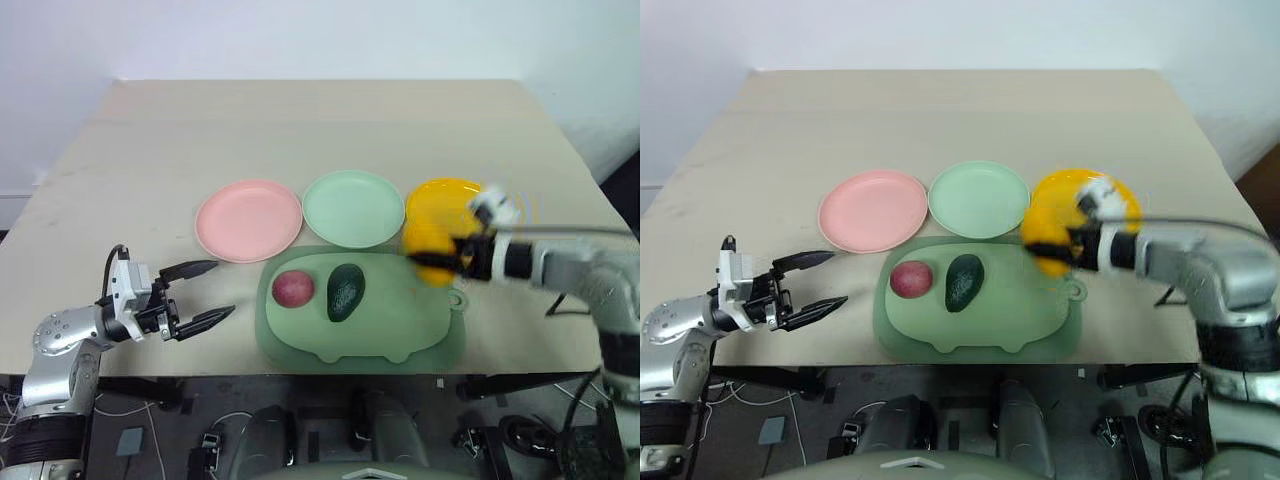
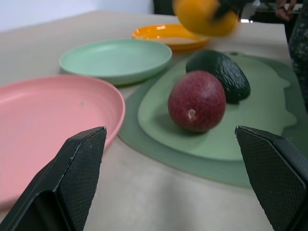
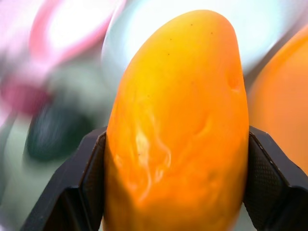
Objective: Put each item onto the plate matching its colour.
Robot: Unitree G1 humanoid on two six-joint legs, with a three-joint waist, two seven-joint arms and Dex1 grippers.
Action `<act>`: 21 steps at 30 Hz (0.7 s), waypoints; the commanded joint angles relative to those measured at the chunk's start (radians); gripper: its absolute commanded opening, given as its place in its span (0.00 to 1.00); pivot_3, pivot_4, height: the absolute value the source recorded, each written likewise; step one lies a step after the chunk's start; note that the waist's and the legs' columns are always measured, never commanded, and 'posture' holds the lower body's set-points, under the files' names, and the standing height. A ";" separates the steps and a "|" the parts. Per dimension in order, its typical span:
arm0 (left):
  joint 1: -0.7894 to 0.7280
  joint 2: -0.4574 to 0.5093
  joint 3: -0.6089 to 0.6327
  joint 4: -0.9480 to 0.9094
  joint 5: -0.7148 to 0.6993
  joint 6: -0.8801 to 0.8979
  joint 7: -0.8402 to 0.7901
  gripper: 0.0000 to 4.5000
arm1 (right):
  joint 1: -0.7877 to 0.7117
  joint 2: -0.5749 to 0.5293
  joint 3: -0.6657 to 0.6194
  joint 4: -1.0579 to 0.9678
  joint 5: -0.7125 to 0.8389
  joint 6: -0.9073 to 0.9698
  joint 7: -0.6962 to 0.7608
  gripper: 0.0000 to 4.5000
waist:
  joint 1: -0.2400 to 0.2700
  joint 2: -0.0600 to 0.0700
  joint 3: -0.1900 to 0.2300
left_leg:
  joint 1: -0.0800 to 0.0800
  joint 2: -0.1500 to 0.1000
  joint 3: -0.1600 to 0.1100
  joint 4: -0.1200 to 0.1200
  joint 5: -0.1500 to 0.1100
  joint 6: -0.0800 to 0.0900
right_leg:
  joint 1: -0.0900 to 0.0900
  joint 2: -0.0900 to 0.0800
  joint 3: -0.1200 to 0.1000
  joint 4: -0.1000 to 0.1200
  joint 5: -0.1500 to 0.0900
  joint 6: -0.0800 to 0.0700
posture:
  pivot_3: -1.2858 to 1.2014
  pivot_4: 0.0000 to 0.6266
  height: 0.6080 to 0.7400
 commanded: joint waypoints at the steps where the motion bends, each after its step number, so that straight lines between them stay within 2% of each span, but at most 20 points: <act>1: 0.008 0.002 0.026 0.019 0.000 -0.036 -0.007 1.00 | -0.082 0.007 0.083 0.194 -0.149 -0.094 -0.029 0.72 | -0.001 0.000 0.000 | 0.000 0.000 0.001 0.000 0.000 0.000 | 0.000 0.000 0.000 0.000 0.000 0.000 | 0.52 0.24 0.95; 6: 0.000 0.002 0.027 0.046 0.002 -0.060 -0.009 1.00 | -0.196 0.051 0.178 0.450 -0.321 -0.257 -0.026 0.72 | -0.002 0.001 0.000 | -0.001 -0.001 0.003 0.000 0.000 0.000 | -0.001 -0.001 -0.001 0.000 0.000 0.000 | 0.52 0.24 0.95; 11: 0.006 0.005 0.034 0.059 0.001 -0.077 -0.015 1.00 | -0.241 0.074 0.213 0.562 -0.401 -0.340 0.018 0.72 | -0.015 0.001 0.001 | -0.001 0.000 0.002 0.000 0.000 0.000 | -0.001 -0.001 -0.001 0.000 0.000 0.000 | 0.52 0.24 0.95; 12: 0.009 0.005 0.034 0.057 0.000 -0.078 -0.014 1.00 | -0.241 0.071 0.218 0.568 -0.413 -0.351 0.032 0.88 | -0.016 0.001 0.001 | -0.002 0.000 0.002 -0.001 0.000 0.000 | -0.001 -0.001 -0.001 0.000 0.000 0.000 | 0.52 0.24 0.95; 14: 0.019 0.007 0.036 0.048 -0.002 -0.078 -0.013 1.00 | -0.237 0.058 0.218 0.572 -0.428 -0.359 0.067 1.00 | -0.019 0.002 0.001 | -0.001 0.000 0.003 -0.001 0.000 0.000 | -0.001 -0.002 -0.001 0.000 0.000 0.000 | 0.52 0.24 0.95; 17: 0.035 0.016 0.044 0.049 -0.006 -0.083 -0.021 1.00 | -0.226 0.019 0.213 0.533 -0.441 -0.363 0.134 1.00 | -0.020 0.002 0.001 | -0.001 0.001 0.003 -0.001 0.000 0.000 | -0.001 -0.002 -0.001 0.000 0.000 0.000 | 0.52 0.24 0.95; 21: 0.045 0.029 0.054 0.056 -0.012 -0.084 -0.031 1.00 | -0.231 -0.140 0.193 0.406 -0.408 -0.439 0.383 1.00 | -0.015 0.007 0.004 | -0.002 0.001 0.003 -0.001 0.000 0.000 | -0.002 -0.003 -0.001 0.000 0.000 0.000 | 0.52 0.24 0.95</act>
